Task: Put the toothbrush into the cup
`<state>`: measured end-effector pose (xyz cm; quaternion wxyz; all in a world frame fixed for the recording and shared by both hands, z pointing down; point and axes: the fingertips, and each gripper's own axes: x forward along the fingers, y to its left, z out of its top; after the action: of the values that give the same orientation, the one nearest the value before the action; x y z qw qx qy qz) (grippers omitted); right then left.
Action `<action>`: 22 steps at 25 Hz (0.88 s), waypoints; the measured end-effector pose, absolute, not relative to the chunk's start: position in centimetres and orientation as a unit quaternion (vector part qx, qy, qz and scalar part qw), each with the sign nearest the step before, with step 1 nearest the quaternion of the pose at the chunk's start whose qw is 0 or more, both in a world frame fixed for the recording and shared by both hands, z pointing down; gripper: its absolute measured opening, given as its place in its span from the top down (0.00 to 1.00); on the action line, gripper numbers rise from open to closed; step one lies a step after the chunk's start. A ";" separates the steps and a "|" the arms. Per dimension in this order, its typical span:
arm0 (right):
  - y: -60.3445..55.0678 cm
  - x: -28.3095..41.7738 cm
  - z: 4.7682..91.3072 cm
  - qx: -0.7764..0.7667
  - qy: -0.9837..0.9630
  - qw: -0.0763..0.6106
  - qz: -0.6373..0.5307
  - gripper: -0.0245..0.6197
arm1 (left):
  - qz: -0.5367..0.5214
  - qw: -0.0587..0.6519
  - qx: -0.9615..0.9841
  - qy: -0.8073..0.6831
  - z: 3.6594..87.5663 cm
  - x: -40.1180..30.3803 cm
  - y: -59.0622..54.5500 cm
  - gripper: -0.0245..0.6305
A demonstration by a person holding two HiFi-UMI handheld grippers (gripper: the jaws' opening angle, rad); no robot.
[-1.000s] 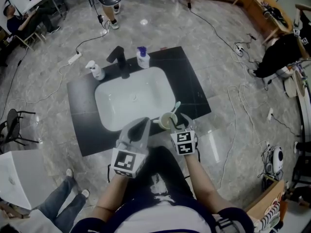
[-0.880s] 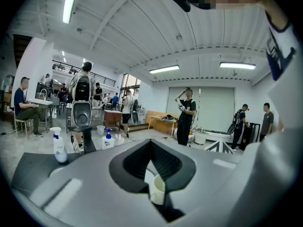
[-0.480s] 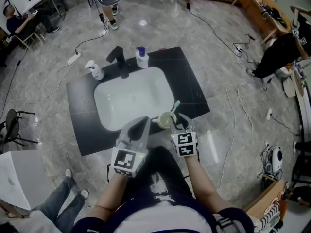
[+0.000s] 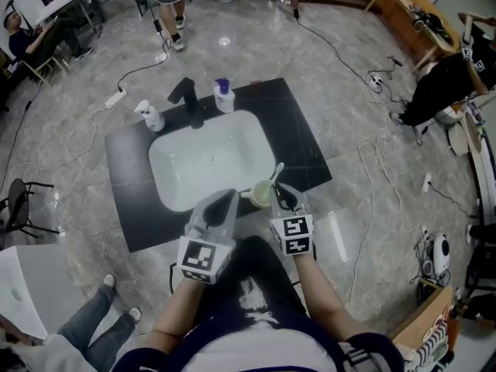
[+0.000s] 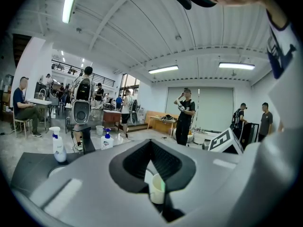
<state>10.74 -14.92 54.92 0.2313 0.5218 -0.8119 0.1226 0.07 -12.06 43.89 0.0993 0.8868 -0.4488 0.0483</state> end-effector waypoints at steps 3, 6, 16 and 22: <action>-14.8 10.3 54.0 0.521 -0.817 0.219 0.118 0.94 | 0.047 0.099 0.887 -0.448 43.8 0.0 -12.1 0.96; -14.7 9.8 52.9 0.519 -0.822 0.205 0.116 0.95 | 0.045 0.096 0.888 -0.447 43.7 -0.2 -12.2 0.96; -14.1 7.9 49.2 0.508 -0.835 0.167 0.128 0.96 | 0.036 0.089 0.889 -0.448 42.9 -0.6 -12.1 0.96; -13.2 7.0 47.3 0.499 -0.845 0.140 0.133 0.96 | 0.031 0.085 0.892 -0.443 42.3 -0.4 -11.8 0.96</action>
<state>7.02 -13.21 47.29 0.1405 0.4986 -0.8449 0.1334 -0.36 -11.80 42.33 0.0854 0.8921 -0.4426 0.0312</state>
